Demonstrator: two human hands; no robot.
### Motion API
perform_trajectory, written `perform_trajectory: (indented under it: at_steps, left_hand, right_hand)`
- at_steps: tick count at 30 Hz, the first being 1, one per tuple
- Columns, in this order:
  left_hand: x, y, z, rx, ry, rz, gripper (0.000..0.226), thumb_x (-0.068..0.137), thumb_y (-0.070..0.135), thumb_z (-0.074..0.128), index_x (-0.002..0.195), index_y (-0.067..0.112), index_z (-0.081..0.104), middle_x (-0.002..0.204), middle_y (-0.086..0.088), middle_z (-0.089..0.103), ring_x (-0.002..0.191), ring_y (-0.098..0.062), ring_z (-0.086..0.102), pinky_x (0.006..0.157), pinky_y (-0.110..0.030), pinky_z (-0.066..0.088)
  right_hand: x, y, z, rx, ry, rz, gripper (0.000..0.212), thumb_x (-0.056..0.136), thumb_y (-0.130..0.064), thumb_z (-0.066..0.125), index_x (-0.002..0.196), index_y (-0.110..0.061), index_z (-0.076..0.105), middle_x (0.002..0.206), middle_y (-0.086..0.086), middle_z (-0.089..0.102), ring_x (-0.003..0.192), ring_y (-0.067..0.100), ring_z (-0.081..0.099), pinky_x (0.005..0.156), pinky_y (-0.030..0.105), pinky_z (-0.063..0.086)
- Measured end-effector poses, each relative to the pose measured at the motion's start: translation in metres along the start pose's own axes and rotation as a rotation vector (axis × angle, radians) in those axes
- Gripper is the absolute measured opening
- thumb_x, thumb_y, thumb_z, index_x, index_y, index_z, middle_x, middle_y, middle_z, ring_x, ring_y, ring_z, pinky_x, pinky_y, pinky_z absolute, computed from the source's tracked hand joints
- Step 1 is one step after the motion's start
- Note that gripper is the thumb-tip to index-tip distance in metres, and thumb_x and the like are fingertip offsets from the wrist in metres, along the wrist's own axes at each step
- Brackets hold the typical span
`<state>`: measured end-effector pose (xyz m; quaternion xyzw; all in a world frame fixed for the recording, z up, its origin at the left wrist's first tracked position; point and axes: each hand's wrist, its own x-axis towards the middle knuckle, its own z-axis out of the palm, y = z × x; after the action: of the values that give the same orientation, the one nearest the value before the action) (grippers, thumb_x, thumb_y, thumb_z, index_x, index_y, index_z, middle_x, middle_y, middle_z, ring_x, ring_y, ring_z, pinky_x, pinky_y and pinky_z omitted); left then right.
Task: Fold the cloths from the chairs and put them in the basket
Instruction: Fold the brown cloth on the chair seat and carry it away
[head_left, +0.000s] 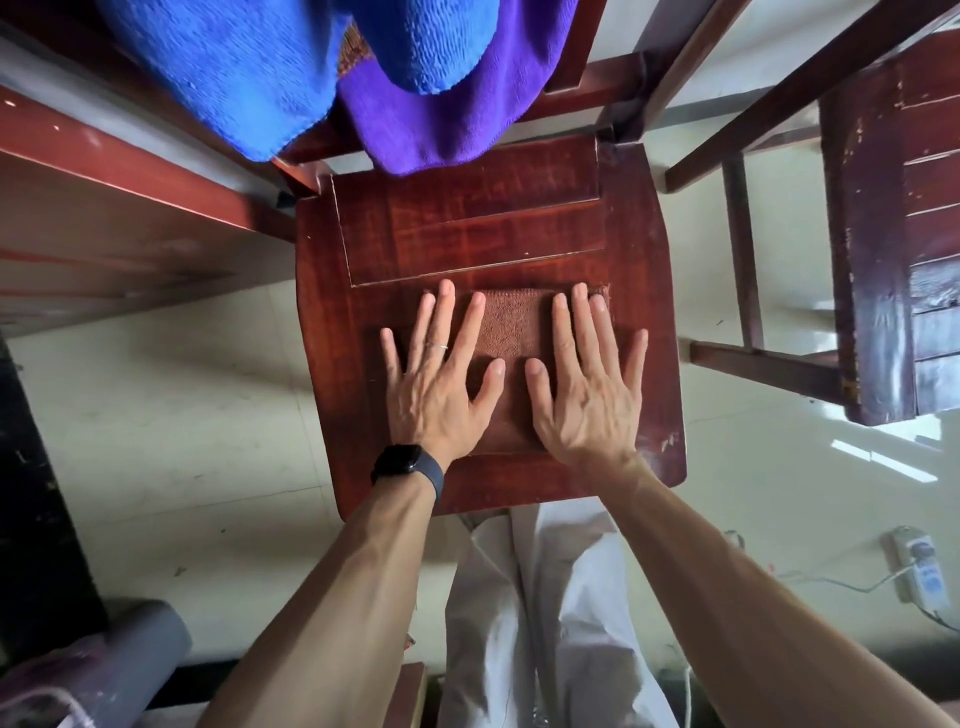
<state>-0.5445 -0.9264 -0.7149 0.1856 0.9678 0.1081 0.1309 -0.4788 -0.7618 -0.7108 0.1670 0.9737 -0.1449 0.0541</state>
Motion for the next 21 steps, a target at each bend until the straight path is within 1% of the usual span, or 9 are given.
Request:
perform_trajectory:
  at_steps: [4, 7, 9, 12, 15, 16, 18, 19, 21]
  left_hand:
    - [-0.003, 0.002, -0.005, -0.008, -0.033, -0.05, 0.072, 0.096, 0.06, 0.034, 0.158, 0.036, 0.007, 0.167, 0.005, -0.003, 0.154, -0.016, -0.001, 0.119, -0.06, 0.006]
    - [-0.002, 0.008, -0.014, -0.047, -0.082, -0.232, 0.073, 0.096, 0.062, 0.033, 0.158, 0.036, 0.004, 0.167, -0.001, -0.005, 0.154, -0.024, 0.006, 0.118, -0.061, 0.005]
    - [0.0, 0.014, -0.023, -0.076, -0.105, -0.302, 0.067, 0.099, 0.057, 0.03, 0.157, 0.038, 0.003, 0.167, -0.004, -0.002, 0.154, -0.024, 0.007, 0.119, -0.063, 0.007]
    - [0.0, 0.02, -0.04, -0.128, -0.015, -0.356, 0.061, 0.101, 0.045, 0.041, 0.157, 0.032, 0.02, 0.165, -0.007, 0.017, 0.148, -0.028, 0.025, 0.117, -0.057, 0.021]
    - [-0.003, 0.015, -0.057, -0.367, 0.13, -0.508, 0.054, 0.094, 0.035, 0.06, 0.143, 0.014, 0.051, 0.14, -0.016, 0.051, 0.127, -0.032, 0.05, 0.108, -0.042, 0.038]
    - [-0.002, 0.011, -0.06, -0.459, 0.11, -0.57, 0.049, 0.092, 0.034, 0.063, 0.135, 0.012, 0.057, 0.129, -0.015, 0.059, 0.119, -0.031, 0.055, 0.105, -0.04, 0.042]
    - [0.0, 0.004, -0.065, -0.612, -0.01, -0.705, 0.043, 0.088, 0.035, 0.068, 0.124, 0.013, 0.062, 0.115, -0.01, 0.068, 0.109, -0.028, 0.063, 0.1, -0.04, 0.047]
    - [0.002, 0.002, -0.068, -0.683, -0.076, -0.764, 0.043, 0.086, 0.036, 0.071, 0.122, 0.015, 0.063, 0.113, -0.007, 0.07, 0.108, -0.026, 0.065, 0.099, -0.039, 0.048]
    - [0.005, -0.002, -0.071, -0.767, -0.162, -0.817, 0.047, 0.082, 0.037, 0.077, 0.122, 0.016, 0.064, 0.112, -0.005, 0.072, 0.108, -0.022, 0.067, 0.1, -0.035, 0.049]
  right_hand:
    - [-0.004, -0.007, -0.004, 0.047, -0.066, 0.122, 0.071, 0.104, -0.055, 0.027, 0.162, -0.021, 0.007, 0.171, -0.002, 0.003, 0.156, 0.015, -0.002, 0.124, 0.058, 0.004]
    - [-0.004, -0.019, -0.008, 0.073, -0.099, 0.308, 0.07, 0.104, -0.058, 0.021, 0.162, -0.025, 0.0, 0.171, 0.003, -0.002, 0.157, 0.02, -0.002, 0.122, 0.062, 0.008]
    - [-0.001, -0.024, -0.014, 0.087, -0.111, 0.359, 0.069, 0.103, -0.058, 0.023, 0.162, -0.027, 0.002, 0.17, 0.006, 0.001, 0.157, 0.023, 0.002, 0.121, 0.063, 0.011]
    - [0.003, -0.02, -0.031, 0.147, -0.068, 0.352, 0.071, 0.1, -0.057, 0.04, 0.161, -0.031, 0.016, 0.167, 0.009, 0.017, 0.153, 0.026, 0.016, 0.121, 0.055, 0.016]
    - [0.005, -0.007, -0.05, 0.355, 0.051, 0.506, 0.063, 0.092, -0.046, 0.06, 0.147, -0.019, 0.044, 0.143, 0.009, 0.05, 0.132, 0.03, 0.046, 0.109, 0.045, 0.036]
    - [0.007, -0.003, -0.055, 0.479, 0.041, 0.604, 0.057, 0.09, -0.041, 0.065, 0.139, -0.015, 0.05, 0.131, 0.007, 0.058, 0.123, 0.03, 0.053, 0.105, 0.043, 0.042]
    - [0.012, 0.004, -0.063, 0.657, -0.098, 0.79, 0.044, 0.087, -0.035, 0.07, 0.125, -0.017, 0.056, 0.109, -0.004, 0.065, 0.112, 0.025, 0.063, 0.1, 0.038, 0.047]
    - [0.014, 0.005, -0.065, 0.68, -0.184, 0.828, 0.041, 0.086, -0.034, 0.072, 0.122, -0.02, 0.059, 0.102, -0.009, 0.065, 0.109, 0.022, 0.065, 0.098, 0.036, 0.048]
    - [0.02, 0.008, -0.068, 0.704, -0.299, 0.85, 0.04, 0.082, -0.033, 0.077, 0.118, -0.022, 0.062, 0.099, -0.01, 0.067, 0.105, 0.02, 0.067, 0.098, 0.039, 0.051]
